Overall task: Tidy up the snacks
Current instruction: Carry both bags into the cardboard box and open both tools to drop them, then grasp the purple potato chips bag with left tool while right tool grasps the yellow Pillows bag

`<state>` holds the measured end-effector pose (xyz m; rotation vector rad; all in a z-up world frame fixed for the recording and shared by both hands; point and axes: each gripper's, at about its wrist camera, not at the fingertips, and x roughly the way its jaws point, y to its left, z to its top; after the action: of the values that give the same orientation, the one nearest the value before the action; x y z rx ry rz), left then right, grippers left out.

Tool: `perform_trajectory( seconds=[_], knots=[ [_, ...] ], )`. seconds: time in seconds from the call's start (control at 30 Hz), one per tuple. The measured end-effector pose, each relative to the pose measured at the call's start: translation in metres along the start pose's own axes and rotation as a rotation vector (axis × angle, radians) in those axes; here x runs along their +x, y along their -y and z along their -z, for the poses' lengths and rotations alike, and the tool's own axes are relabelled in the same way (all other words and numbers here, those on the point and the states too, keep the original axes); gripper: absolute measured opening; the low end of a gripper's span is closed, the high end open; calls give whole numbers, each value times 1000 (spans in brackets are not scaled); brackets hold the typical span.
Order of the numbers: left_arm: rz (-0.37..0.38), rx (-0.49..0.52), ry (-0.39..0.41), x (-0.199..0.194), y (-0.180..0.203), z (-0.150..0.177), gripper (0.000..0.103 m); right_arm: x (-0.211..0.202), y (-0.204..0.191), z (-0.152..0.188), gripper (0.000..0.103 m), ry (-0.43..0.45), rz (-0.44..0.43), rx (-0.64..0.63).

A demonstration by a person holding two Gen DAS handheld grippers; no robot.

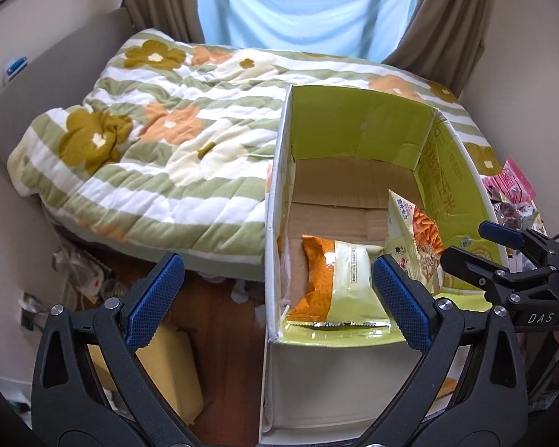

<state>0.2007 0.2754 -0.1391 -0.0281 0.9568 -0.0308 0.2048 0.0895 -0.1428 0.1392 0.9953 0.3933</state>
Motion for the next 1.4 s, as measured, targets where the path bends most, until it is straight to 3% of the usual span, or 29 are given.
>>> perform_trajectory(
  seconds=[0.33,0.7,0.93,1.17,1.4],
  knots=[
    [30,40,40,-24,4,3,101,-36,-18,11,103,74,58,-24],
    [118,133,107,-56,58,6,101,-109,-3,29,103,208,141,27],
    [149,185,125,-73,138,21,101,-165,47,52,103,286,184,76],
    [183,165,87,-69,220,44,101,-206,110,86,103,257,255,78],
    [143,157,70,-59,285,64,101,-235,178,117,103,229,260,108]
  ],
)
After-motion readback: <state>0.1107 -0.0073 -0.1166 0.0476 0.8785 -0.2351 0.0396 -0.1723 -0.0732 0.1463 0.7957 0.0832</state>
